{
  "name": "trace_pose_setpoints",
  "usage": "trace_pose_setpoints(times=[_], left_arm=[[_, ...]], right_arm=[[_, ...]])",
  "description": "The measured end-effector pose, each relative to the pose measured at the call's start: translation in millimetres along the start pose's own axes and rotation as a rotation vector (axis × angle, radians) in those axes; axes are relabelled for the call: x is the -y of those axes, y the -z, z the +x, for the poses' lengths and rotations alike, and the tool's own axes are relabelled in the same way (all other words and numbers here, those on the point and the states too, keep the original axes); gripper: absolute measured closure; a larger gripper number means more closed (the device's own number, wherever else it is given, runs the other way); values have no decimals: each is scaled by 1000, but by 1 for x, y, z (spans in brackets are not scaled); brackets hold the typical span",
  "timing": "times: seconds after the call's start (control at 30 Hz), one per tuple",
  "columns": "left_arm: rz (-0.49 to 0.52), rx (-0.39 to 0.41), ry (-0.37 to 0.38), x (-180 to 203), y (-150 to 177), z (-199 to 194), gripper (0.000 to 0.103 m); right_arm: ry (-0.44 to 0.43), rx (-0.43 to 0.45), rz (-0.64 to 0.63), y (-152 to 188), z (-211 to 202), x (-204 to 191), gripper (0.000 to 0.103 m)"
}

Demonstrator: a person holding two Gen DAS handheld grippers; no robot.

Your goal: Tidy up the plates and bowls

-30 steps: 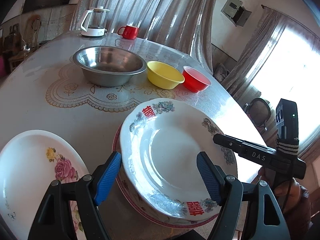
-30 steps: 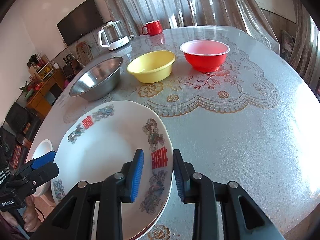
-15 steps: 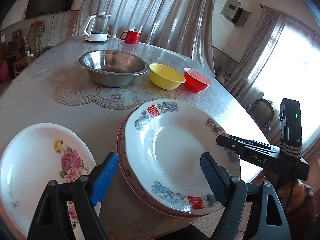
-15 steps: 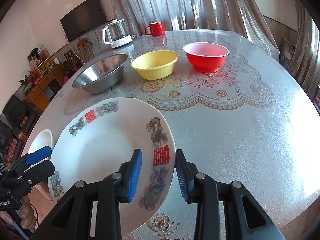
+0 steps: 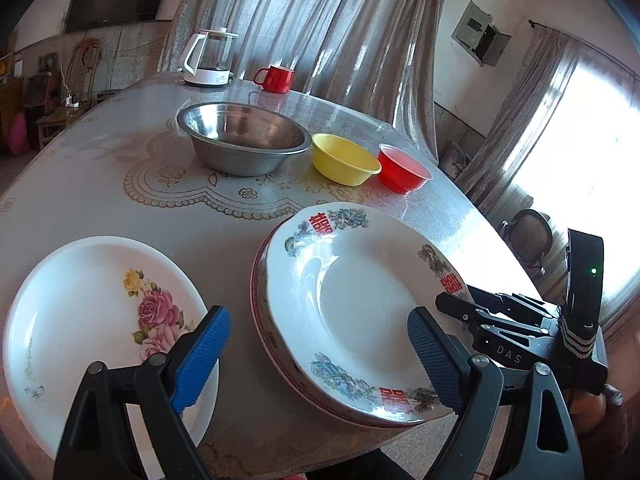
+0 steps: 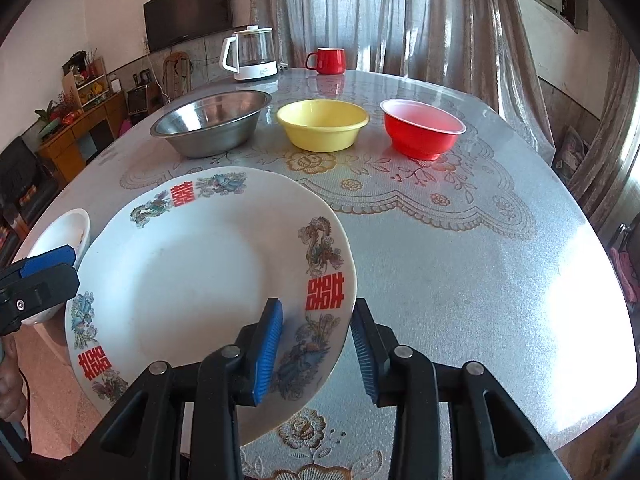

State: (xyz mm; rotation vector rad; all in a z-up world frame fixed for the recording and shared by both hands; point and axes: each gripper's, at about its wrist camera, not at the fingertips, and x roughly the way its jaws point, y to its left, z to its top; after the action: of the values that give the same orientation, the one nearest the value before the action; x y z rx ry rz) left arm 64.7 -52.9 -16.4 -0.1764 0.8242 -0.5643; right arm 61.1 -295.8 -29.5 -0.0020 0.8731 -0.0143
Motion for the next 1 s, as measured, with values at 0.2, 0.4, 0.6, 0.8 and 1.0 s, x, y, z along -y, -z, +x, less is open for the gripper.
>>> trace_pose_setpoints(times=[0.2,0.4,0.6,0.8,1.0], left_arm=[[-30,-7,-12,-6,1,-2,6],[-37,15,-23,-7,1,-8,2],[-46,46,-32,-10,-1,-18,1],[-106,69,-35,-27,-6,-30,1],[-116,153,-81,-43,-11,-48,0]], right_arm=[[3,8,27,-1,-5,5,64],[-5,43,95,-6,-15,14,62],[-62,58,134,-6,-19,12,61],[-94,57,150,-6,-20,6,57],[-79,68,176,-8,-22,12,56]])
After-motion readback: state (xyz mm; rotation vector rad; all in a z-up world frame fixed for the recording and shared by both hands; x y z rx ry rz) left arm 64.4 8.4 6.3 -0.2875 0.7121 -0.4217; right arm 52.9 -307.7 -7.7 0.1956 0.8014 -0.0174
